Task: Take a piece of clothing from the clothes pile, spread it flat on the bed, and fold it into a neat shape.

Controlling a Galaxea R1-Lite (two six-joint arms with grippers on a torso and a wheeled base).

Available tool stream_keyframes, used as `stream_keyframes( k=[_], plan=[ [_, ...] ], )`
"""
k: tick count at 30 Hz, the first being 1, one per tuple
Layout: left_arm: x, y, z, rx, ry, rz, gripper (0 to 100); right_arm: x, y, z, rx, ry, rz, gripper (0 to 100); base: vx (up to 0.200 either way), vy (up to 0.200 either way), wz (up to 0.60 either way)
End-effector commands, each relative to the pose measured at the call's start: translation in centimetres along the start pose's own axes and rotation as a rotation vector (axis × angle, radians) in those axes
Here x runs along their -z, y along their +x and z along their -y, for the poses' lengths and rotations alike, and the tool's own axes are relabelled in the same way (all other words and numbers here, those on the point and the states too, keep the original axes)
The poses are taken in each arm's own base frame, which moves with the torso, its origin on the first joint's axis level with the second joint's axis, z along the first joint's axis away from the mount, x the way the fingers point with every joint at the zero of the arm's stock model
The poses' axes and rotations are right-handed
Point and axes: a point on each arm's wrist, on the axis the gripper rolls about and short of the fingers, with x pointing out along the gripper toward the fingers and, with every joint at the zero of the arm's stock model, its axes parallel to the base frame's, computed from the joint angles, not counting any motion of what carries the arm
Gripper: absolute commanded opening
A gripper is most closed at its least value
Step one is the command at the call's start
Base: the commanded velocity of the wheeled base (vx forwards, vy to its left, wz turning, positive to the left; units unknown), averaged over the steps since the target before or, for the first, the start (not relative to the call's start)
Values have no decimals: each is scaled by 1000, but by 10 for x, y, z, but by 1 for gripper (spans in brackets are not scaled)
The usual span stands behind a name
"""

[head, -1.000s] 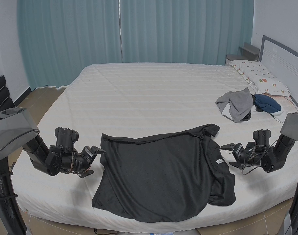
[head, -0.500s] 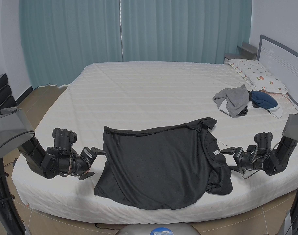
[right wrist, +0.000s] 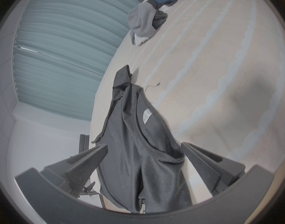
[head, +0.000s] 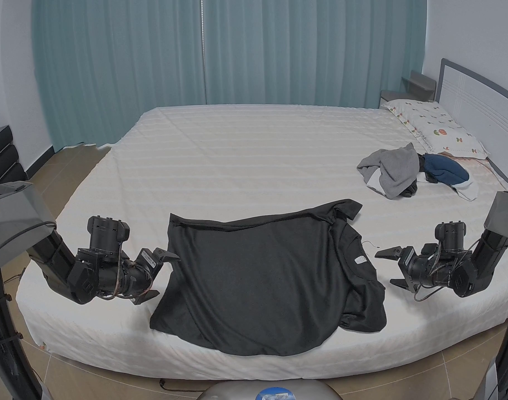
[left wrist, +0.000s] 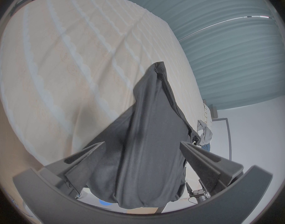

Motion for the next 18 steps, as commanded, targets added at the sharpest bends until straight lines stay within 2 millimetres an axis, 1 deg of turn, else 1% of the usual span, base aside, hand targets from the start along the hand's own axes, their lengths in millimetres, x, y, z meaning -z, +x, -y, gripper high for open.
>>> stream_keyframes(
  k=[1,3,6,7,9,12,15,18],
  plan=[
    [2,-16,5,24,6,15,100,-1,-11,-11,-25,-16,17,100,0,0,0],
    [6,-20,0,13,3,9,100,5,-7,-13,-25,-21,-4,100,0,0,0],
    [8,-21,-4,1,1,4,100,9,-1,-15,-26,-26,-20,100,0,0,0],
    [8,-23,-5,-3,-6,6,100,17,8,-16,-24,-37,-47,100,0,0,0],
    [7,-23,-6,-6,-8,8,100,23,17,-19,-15,-51,-55,100,0,0,0],
    [9,-24,-11,-24,-13,10,100,33,24,-19,20,-66,-56,100,0,0,0],
    [9,-29,-14,-36,-16,22,100,38,23,-20,35,-73,-55,100,0,0,0],
    [15,-39,-25,-64,-31,17,100,40,17,-21,40,-79,-56,100,0,0,0]
  ],
)
